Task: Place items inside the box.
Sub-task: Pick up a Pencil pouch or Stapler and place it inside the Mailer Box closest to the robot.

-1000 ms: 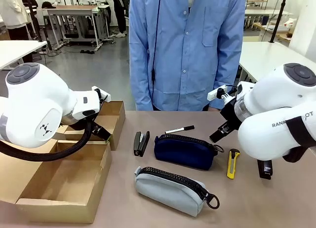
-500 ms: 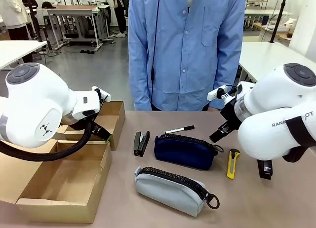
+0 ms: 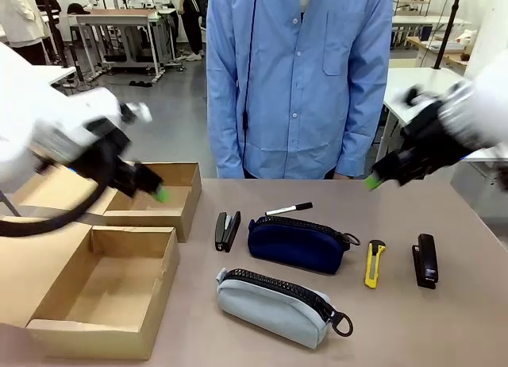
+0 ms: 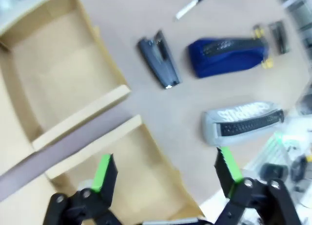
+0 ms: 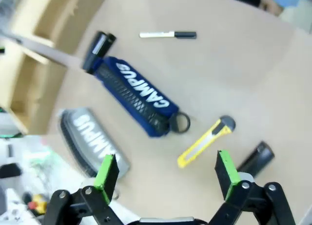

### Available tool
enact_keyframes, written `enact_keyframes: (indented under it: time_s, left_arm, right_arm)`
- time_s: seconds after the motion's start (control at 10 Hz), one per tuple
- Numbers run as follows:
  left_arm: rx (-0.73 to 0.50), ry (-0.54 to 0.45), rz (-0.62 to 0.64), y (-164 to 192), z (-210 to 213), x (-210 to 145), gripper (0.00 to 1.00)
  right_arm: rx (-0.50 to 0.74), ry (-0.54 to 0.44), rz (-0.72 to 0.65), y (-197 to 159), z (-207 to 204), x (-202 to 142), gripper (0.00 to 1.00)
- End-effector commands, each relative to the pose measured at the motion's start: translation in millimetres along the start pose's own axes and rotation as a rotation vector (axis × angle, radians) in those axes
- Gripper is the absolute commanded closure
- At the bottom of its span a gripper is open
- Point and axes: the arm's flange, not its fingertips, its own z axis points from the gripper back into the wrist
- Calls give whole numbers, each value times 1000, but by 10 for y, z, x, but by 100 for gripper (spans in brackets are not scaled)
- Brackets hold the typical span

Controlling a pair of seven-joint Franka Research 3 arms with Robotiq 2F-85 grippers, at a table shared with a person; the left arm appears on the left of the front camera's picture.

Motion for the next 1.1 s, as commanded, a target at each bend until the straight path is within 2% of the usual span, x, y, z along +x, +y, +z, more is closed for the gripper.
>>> enact_keyframes:
  time_s: [0.0,0.1,0.2,0.3,0.4,0.5,0.6,0.7,0.8,1.0]
  left_arm:
    - [-206,-104,72,422,702,-523,0]
    - [-321,-185,176,728,960,-788,0]
    - [-466,-297,321,1259,1141,-1079,0]
    - [-519,-420,519,1670,1181,-1473,0]
    - [-555,-490,650,1989,1132,-1710,0]
    - [-590,-563,782,2068,1020,-2001,0]
    - [-592,-606,838,2182,962,-2125,0]
    - [-542,-633,829,2155,925,-2091,0]
    - [-553,-527,770,2451,1432,-2141,0]
    - [-553,-527,770,2451,1432,-2141,0]
  right_arm:
    - [204,-83,-215,-658,734,-329,0]
    - [313,-160,-364,-1126,1042,-596,0]
    - [420,-292,-547,-1636,1279,-953,0]
    - [465,-400,-679,-1983,1423,-1344,0]
    - [458,-493,-769,-2145,1450,-1597,0]
    - [460,-544,-825,-2279,1501,-1826,0]
    - [405,-563,-871,-2278,1450,-1942,0]
    - [309,-578,-892,-2264,1427,-1936,0]
    - [435,-499,-867,-2458,1688,-2064,0]
    - [435,-499,-867,-2458,1688,-2064,0]
